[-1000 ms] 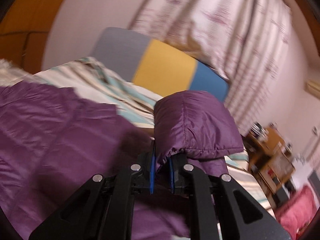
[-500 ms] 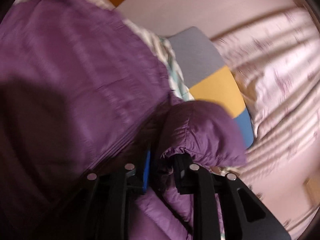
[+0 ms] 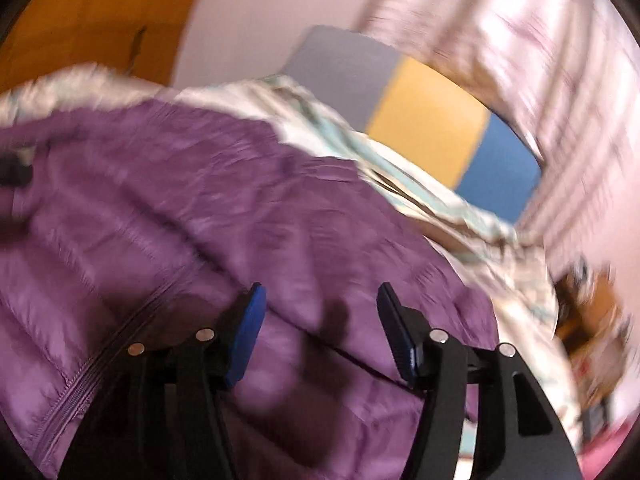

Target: Fold large clothes

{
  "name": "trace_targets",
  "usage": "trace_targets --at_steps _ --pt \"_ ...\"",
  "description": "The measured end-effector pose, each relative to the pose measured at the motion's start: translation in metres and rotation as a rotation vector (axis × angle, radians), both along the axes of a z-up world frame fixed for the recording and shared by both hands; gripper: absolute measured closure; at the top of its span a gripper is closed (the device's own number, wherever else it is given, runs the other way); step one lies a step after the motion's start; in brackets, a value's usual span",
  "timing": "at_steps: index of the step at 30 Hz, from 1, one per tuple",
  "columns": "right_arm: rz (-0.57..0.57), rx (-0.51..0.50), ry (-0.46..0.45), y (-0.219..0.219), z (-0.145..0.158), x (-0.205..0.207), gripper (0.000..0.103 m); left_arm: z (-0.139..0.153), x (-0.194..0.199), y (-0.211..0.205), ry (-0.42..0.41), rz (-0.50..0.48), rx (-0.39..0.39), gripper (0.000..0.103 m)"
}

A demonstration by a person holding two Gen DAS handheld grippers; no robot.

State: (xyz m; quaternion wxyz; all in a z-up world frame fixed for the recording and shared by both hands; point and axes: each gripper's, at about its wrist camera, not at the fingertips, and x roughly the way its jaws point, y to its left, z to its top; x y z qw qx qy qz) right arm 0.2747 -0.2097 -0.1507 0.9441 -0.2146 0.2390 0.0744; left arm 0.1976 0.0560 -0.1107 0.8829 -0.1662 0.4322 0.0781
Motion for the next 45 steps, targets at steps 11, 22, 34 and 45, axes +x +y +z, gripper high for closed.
trace_targets --at_steps 11,22,34,45 --pt "-0.317 0.380 0.155 -0.109 -0.013 0.035 0.043 0.000 0.006 -0.009 0.084 0.120 0.030 0.003" --pt "-0.317 0.392 0.168 -0.106 -0.017 0.018 0.035 0.053 -0.050 -0.011 -0.270 0.253 0.042 0.003" --pt "-0.292 0.457 0.095 -0.113 -0.011 0.000 0.034 -0.026 0.127 -0.090 -0.025 -0.185 0.218 0.056" --pt "-0.355 0.588 0.043 -0.143 0.009 -0.009 0.041 -0.043 0.086 -0.071 -0.060 -0.092 0.192 0.069"
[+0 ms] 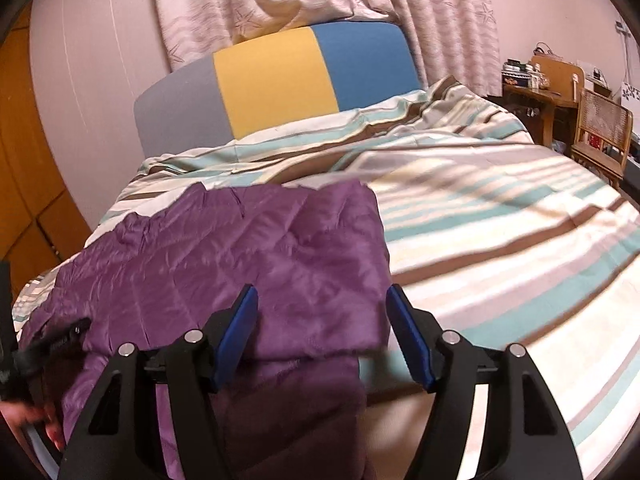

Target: Fold large clothes

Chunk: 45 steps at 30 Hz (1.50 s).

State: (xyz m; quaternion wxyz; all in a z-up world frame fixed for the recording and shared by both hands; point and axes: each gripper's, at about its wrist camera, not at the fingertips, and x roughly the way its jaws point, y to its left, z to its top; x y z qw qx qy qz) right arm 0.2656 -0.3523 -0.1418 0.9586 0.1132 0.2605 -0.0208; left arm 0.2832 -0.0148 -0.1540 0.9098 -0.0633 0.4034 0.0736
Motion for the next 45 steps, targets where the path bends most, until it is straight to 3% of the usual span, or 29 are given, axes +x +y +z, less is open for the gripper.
trace_targets --at_steps 3,5,10,16,18,21,25,28,33,39,41,45 --pt "0.027 -0.012 0.018 0.001 0.012 0.028 0.051 0.000 -0.004 0.002 -0.009 0.026 -0.007 0.069" --pt "0.033 0.004 0.064 -0.002 0.009 0.052 0.065 0.001 -0.004 0.003 -0.012 0.031 -0.014 0.069" --pt "0.026 0.015 0.215 -0.008 -0.020 0.108 0.070 -0.002 -0.003 0.004 -0.008 0.029 -0.034 0.069" --pt "0.012 -0.059 0.213 0.001 -0.028 0.115 0.069 -0.005 0.000 0.000 -0.002 0.022 -0.013 0.069" --pt "0.024 -0.023 0.200 -0.004 -0.027 0.111 0.067 -0.005 0.000 -0.001 0.000 0.021 -0.011 0.068" --pt "0.025 0.013 0.164 -0.009 -0.017 0.096 0.056 -0.005 -0.001 0.002 -0.004 0.019 -0.030 0.067" --pt "0.005 -0.046 0.134 -0.004 -0.007 0.051 0.051 -0.005 0.000 0.003 -0.005 0.003 -0.042 0.060" --pt "-0.022 -0.072 0.162 -0.001 -0.013 0.036 0.049 -0.005 0.001 0.002 -0.004 -0.001 -0.042 0.059" --pt "-0.051 -0.089 0.260 0.001 -0.035 0.052 0.038 -0.005 0.000 0.006 -0.013 -0.017 -0.083 0.053" --pt "-0.088 -0.147 0.260 0.004 -0.039 0.052 0.029 0.002 -0.004 0.010 -0.013 -0.078 -0.170 0.028" --pt "-0.092 -0.136 0.260 0.002 -0.040 0.052 0.025 0.008 -0.012 0.016 -0.012 -0.100 -0.204 0.010" --pt "-0.107 -0.149 0.261 0.001 -0.040 0.051 0.022 0.025 -0.039 0.049 -0.067 -0.022 -0.249 0.009"
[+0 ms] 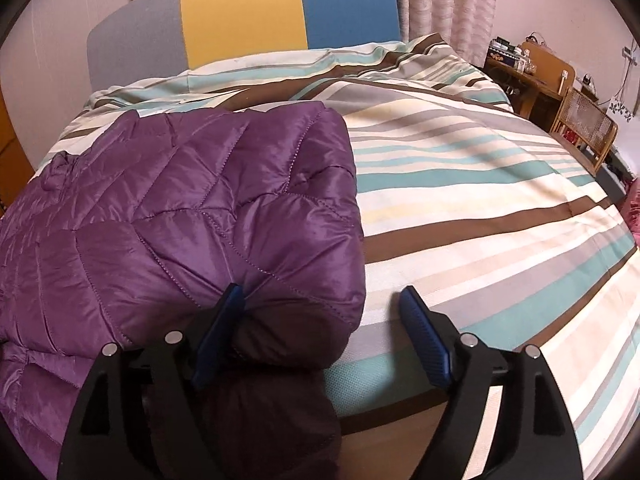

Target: Fold large clothes

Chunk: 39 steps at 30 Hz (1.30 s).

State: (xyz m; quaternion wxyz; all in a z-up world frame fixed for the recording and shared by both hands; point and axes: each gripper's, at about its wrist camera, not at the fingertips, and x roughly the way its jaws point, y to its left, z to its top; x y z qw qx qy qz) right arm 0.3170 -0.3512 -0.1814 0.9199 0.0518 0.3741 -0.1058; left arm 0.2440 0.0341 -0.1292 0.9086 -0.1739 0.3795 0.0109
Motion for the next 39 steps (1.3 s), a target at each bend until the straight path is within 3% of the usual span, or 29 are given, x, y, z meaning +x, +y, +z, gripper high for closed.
trace_targets --at_steps 7,14,20,25,31,39 --pt "-0.015 -0.014 0.002 0.001 0.000 0.000 0.017 0.013 -0.051 0.089 -0.040 0.260 -0.067 0.009" --pt "-0.017 -0.019 0.003 0.002 0.001 0.001 0.017 0.006 -0.109 0.169 -0.033 0.501 -0.124 0.009" --pt "-0.019 -0.025 0.003 0.003 0.001 0.002 0.016 -0.005 -0.150 0.203 -0.057 0.631 -0.170 0.009" --pt "-0.020 -0.025 0.003 0.003 0.001 0.001 0.016 -0.020 -0.194 0.228 -0.099 0.801 -0.251 0.009" --pt "-0.020 -0.026 0.003 0.003 0.001 0.001 0.016 -0.024 -0.225 0.253 -0.204 0.911 -0.320 0.009" --pt "-0.019 -0.026 0.004 0.003 0.001 0.001 0.016 -0.027 -0.228 0.300 -0.232 1.010 -0.425 0.028"
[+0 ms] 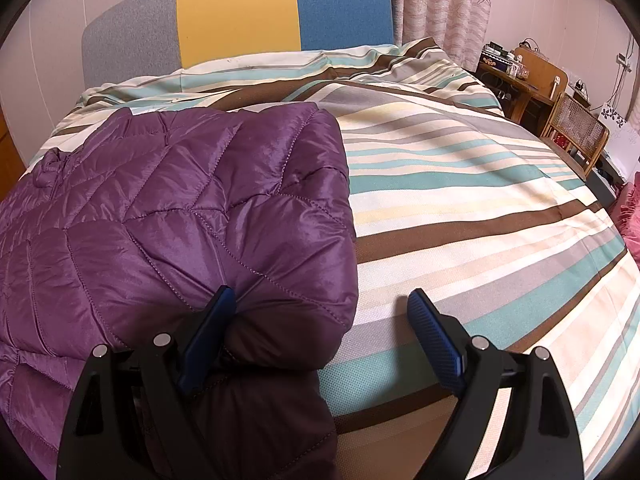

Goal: Fold large clothes
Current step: 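Grasp the other sleeve cuff with the left tool, then lift the sleeve across the jacket body and open the left tool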

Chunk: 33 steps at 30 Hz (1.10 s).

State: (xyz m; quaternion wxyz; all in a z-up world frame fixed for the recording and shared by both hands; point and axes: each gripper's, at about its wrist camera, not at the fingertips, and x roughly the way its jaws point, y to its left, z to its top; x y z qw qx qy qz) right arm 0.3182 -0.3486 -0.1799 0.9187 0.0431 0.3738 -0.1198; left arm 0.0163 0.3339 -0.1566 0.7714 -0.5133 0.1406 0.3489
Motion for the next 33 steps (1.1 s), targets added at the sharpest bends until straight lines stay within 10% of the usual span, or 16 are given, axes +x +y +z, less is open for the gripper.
trace_targets --at_steps 3,5,8,21,33 --pt "0.000 0.000 0.000 0.000 0.000 0.000 0.016 -0.001 0.014 0.014 0.028 0.017 -0.013 0.041" --pt "0.000 0.000 0.000 0.000 0.000 0.000 0.015 -0.005 0.020 0.021 0.085 0.029 -0.029 0.080" --pt "-0.001 -0.003 0.000 -0.001 0.000 -0.001 0.015 0.003 0.026 0.020 0.107 0.040 -0.017 0.089" --pt "-0.003 0.000 -0.001 -0.001 0.000 -0.001 0.015 0.107 0.093 -0.107 0.047 -0.223 0.492 0.089" --pt "-0.003 0.005 -0.002 0.000 0.000 0.000 0.015 0.123 0.158 -0.252 0.019 -0.588 0.663 0.089"
